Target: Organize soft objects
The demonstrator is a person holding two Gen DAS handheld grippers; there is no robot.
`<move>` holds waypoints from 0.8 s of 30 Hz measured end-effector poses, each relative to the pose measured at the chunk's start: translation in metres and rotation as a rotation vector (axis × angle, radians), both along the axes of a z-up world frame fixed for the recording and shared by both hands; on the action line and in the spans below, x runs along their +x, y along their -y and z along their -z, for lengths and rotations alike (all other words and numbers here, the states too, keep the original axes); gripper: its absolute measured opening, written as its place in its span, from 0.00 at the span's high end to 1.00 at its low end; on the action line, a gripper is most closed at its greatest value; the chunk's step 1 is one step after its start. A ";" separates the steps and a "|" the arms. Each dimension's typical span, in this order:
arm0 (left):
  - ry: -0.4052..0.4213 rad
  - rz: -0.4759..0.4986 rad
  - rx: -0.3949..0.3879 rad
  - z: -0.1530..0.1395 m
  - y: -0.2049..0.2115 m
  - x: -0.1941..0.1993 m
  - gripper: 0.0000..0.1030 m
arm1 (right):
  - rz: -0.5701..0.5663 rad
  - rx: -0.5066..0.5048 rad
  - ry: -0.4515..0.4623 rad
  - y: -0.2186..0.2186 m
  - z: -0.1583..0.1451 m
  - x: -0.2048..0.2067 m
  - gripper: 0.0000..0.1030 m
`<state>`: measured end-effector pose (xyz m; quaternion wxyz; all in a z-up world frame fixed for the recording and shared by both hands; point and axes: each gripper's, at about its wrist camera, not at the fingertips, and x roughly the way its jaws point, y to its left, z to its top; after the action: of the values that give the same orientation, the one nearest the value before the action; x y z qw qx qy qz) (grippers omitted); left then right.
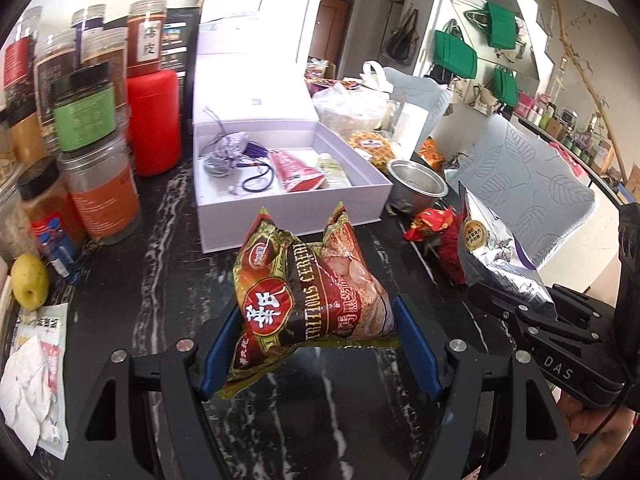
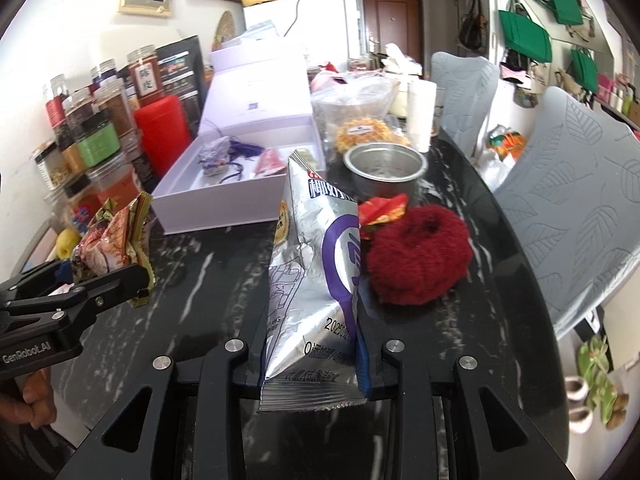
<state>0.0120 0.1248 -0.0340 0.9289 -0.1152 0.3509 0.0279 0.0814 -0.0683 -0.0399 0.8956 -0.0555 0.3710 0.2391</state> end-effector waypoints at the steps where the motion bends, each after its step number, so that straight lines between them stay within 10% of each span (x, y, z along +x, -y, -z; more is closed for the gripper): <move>1: 0.001 -0.010 0.000 0.000 -0.004 -0.002 0.29 | -0.010 0.004 0.000 -0.005 -0.001 -0.002 0.70; 24: 0.011 -0.148 0.006 -0.012 -0.065 -0.002 0.29 | -0.235 0.039 -0.028 -0.093 -0.005 -0.016 0.70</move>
<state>0.0100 0.1895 -0.0221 0.9265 -0.1381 0.3364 0.0970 0.0649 0.0246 -0.0353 0.8571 -0.0778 0.3694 0.3505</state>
